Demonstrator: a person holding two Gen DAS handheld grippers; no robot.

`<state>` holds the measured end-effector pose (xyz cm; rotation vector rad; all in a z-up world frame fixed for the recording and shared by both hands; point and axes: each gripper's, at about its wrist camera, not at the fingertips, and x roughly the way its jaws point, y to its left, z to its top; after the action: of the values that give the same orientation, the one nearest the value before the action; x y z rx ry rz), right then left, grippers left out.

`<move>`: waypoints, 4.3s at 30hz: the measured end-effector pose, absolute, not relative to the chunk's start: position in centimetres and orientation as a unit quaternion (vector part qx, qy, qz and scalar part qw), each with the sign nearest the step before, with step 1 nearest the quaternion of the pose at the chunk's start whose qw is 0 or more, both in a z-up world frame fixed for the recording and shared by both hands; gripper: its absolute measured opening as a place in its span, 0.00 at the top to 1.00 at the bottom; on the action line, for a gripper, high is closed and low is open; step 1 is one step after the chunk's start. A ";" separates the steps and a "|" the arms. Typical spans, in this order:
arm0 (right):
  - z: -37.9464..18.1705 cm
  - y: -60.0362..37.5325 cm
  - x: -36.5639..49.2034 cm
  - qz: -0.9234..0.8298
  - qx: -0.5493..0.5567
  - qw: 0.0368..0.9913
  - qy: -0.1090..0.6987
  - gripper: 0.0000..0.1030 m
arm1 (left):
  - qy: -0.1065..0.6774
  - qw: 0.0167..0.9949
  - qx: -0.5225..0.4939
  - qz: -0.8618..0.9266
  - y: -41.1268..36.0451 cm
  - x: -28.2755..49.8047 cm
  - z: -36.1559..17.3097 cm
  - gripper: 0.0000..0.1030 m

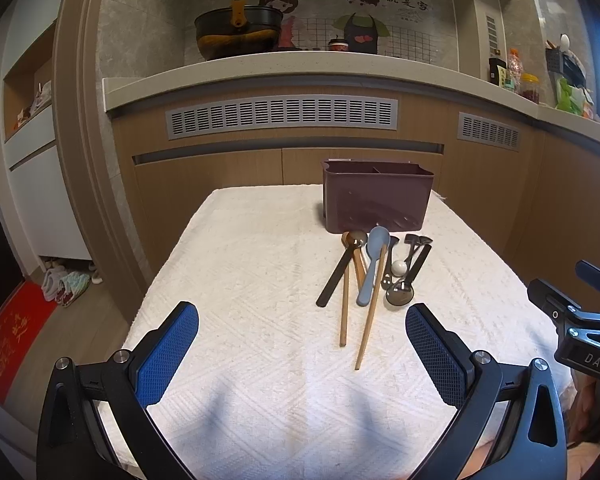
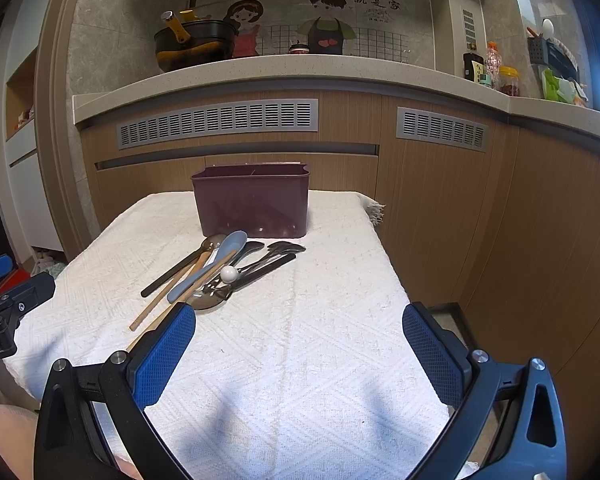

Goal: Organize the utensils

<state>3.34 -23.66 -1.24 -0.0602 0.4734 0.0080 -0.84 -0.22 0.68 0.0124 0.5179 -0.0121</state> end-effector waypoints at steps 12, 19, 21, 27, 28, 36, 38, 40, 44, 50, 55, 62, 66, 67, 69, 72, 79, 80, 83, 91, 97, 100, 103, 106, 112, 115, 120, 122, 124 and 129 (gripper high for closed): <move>-1.4 -23.7 3.5 0.005 -0.028 0.971 0.239 0.00 | 0.257 0.966 0.007 -0.007 -0.4 -1.0 0.7 0.00; -1.4 -23.7 3.5 0.004 -0.028 0.970 0.240 0.00 | 0.262 0.965 0.004 -0.016 -0.3 -0.9 0.6 0.00; -1.4 -23.7 3.5 0.005 -0.028 0.970 0.240 0.00 | 0.263 0.965 0.004 -0.020 -0.4 -0.9 0.6 0.00; -1.3 -23.6 3.7 0.001 -0.034 0.969 0.243 0.00 | 0.273 0.962 0.009 -0.028 -0.4 -0.3 0.5 0.00; -1.2 -23.6 3.7 0.001 -0.036 0.970 0.242 0.00 | 0.275 0.961 0.009 -0.031 -0.3 -0.1 0.5 0.00; -0.1 -23.2 6.0 -0.009 -0.071 0.970 0.232 0.00 | 0.279 0.958 0.009 -0.072 -0.4 3.6 1.5 0.00; 0.2 -23.1 7.5 -0.013 -0.087 0.970 0.228 0.00 | 0.273 0.959 0.007 -0.074 -0.5 4.8 1.8 0.00; 0.3 -23.2 8.9 -0.009 -0.093 0.968 0.233 0.00 | 0.268 0.961 0.010 -0.073 -0.4 6.1 2.0 0.00; -0.3 -23.9 12.4 0.007 -0.092 0.959 0.266 0.00 | 0.281 0.957 0.013 -0.067 0.2 9.3 1.6 0.00; -2.0 -23.1 16.9 -0.025 -0.130 0.946 0.296 0.00 | 0.313 0.946 -0.027 -0.079 1.7 14.2 0.5 0.12; -3.2 -21.7 19.6 0.034 -0.152 0.935 0.320 0.01 | 0.347 0.932 -0.013 -0.105 0.8 17.3 -1.2 0.42; -3.6 -21.7 21.4 0.020 -0.167 0.933 0.317 0.01 | 0.430 0.881 0.011 -0.198 -2.4 21.8 -3.7 0.67; -4.4 -22.3 21.5 0.029 -0.154 0.929 0.336 0.05 | 0.447 0.870 0.030 -0.204 -3.9 24.2 -4.1 0.67; -4.6 -22.4 21.6 0.032 -0.150 0.927 0.342 0.10 | 0.456 0.866 0.032 -0.202 -4.1 24.9 -4.3 0.67; -5.0 -22.8 21.7 0.041 -0.138 0.923 0.357 0.14 | 0.475 0.859 0.036 -0.190 -4.5 25.9 -4.9 0.67; -5.4 -22.9 21.7 0.048 -0.127 0.920 0.369 0.21 | 0.499 0.844 0.032 -0.191 -5.2 27.1 -6.1 0.67; -5.2 -22.4 23.2 0.089 -0.076 0.911 0.396 0.38 | 0.489 0.850 0.032 -0.192 -5.1 26.0 -6.6 0.78; -5.1 -22.1 23.5 0.092 -0.073 0.911 0.396 0.37 | 0.488 0.851 0.028 -0.192 -4.7 25.5 -6.5 0.80; -5.0 -20.8 24.8 0.098 -0.068 0.908 0.402 0.37 | 0.486 0.855 0.010 -0.181 -3.1 24.5 -6.3 0.82; -6.9 -17.6 29.3 0.098 0.001 0.881 0.463 0.37 | 0.502 0.844 -0.064 -0.180 0.1 21.7 -6.8 0.82; -8.3 -14.8 30.8 0.074 -0.030 0.878 0.472 0.43 | 0.487 0.852 -0.075 -0.175 1.6 21.0 -6.2 0.80; -8.7 -13.8 30.7 0.084 -0.061 0.878 0.467 0.63 | 0.490 0.850 -0.073 -0.179 1.6 21.4 -6.3 0.74; -8.2 -14.0 29.8 0.115 -0.078 0.877 0.460 0.77 | 0.495 0.846 -0.061 -0.189 1.3 21.7 -6.1 0.68; -7.3 -15.1 29.0 0.137 -0.085 0.877 0.453 0.91 | 0.495 0.846 -0.045 -0.192 0.4 22.8 -5.9 0.67; -6.4 -17.9 28.4 0.139 -0.081 0.881 0.446 0.92 | 0.506 0.843 -0.007 -0.184 -2.6 26.2 -5.9 0.66; -6.3 -19.5 28.4 0.147 -0.052 0.881 0.446 0.92 | 0.512 0.844 0.017 -0.162 -3.9 27.4 -6.4 0.66; -6.1 -20.7 28.6 0.167 -0.017 0.881 0.442 0.92 | 0.497 0.854 0.014 -0.154 -4.0 27.9 -6.6 0.72; -5.7 -21.3 28.3 0.169 -0.002 0.884 0.437 0.92 | 0.483 0.861 0.006 -0.157 -3.4 27.3 -6.2 0.72; -4.8 -22.6 27.3 0.168 0.005 0.889 0.426 0.92 | 0.465 0.870 -0.013 -0.164 -2.2 25.9 -5.2 0.72; -2.8 -22.5 25.8 0.179 0.003 0.901 0.395 0.92 | 0.405 0.893 -0.061 -0.186 -0.1 22.3 -1.7 0.72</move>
<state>25.77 -22.51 -2.77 0.0059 0.8182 0.3698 22.31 -0.10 -1.66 -0.1269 0.8391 -0.3851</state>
